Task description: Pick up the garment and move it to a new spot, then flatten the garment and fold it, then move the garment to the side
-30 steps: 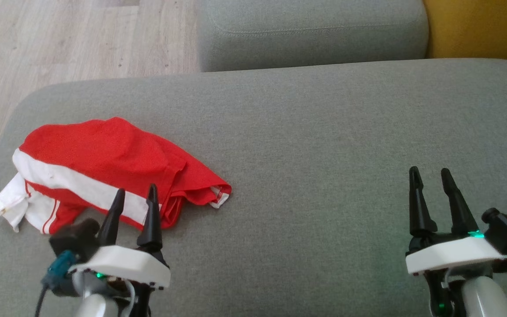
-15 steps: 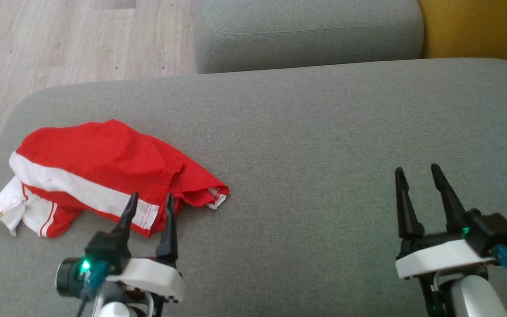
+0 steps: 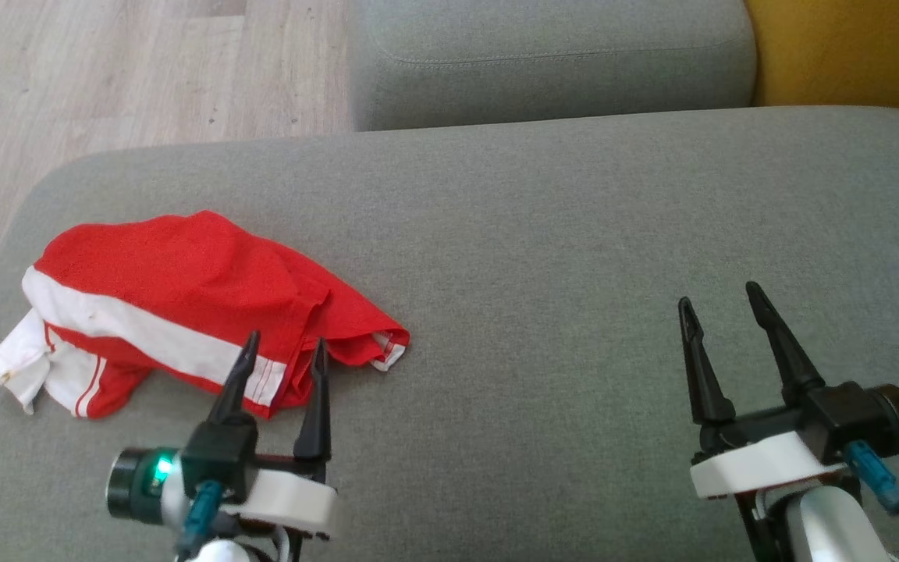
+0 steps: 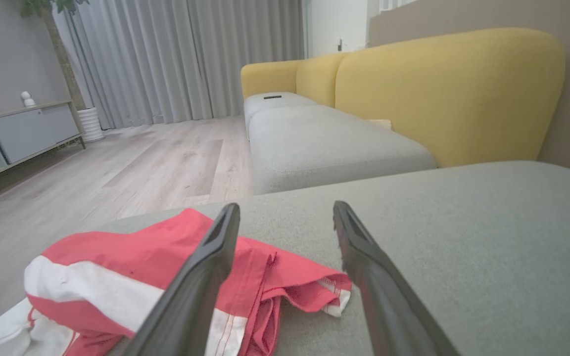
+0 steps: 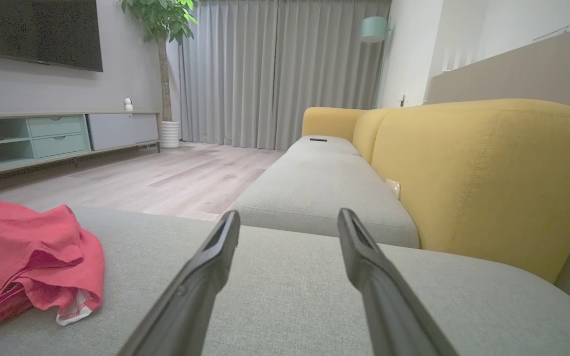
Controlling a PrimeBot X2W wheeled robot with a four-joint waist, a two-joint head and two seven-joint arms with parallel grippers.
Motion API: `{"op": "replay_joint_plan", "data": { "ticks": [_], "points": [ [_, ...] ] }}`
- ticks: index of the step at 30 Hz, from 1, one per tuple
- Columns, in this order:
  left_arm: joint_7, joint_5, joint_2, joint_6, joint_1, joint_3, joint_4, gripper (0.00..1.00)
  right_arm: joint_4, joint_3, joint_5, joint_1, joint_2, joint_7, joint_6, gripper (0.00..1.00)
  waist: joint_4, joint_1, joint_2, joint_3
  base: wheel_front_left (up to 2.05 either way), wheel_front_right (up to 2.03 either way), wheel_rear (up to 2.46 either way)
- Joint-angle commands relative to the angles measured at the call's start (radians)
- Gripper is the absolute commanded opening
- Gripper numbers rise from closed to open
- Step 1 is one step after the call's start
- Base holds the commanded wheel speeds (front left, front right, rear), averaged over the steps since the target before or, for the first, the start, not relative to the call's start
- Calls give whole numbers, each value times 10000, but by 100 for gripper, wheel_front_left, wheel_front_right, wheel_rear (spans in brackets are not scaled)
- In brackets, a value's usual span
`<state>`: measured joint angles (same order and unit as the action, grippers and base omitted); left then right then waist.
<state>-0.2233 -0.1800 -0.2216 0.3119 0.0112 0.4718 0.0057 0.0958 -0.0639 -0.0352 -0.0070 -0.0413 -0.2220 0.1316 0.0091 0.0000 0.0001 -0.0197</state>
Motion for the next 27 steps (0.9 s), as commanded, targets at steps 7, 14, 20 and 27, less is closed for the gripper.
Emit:
{"op": "replay_joint_plan", "data": {
  "ticks": [7,14,20,27],
  "points": [
    [-324,248,461,-490,-186,-1159,-877,100,-499,-153,346,-189,-88,-337,-9,100,62,0,-1,-6,0,0,0],
    [-385,66,1292,-1829,229,-2461,-888,100,-296,113,1645,-152,-89,-398,-9,100,81,0,-1,-18,0,0,0],
    [-385,200,1651,-2718,403,-3266,-609,100,-24,78,2335,-115,-89,-398,-9,100,39,0,-1,-24,0,0,0],
    [-385,264,1707,-2941,395,-3373,-421,100,51,3,2349,-105,-89,-398,-9,100,49,0,-1,-33,0,0,0]
  ]
}}
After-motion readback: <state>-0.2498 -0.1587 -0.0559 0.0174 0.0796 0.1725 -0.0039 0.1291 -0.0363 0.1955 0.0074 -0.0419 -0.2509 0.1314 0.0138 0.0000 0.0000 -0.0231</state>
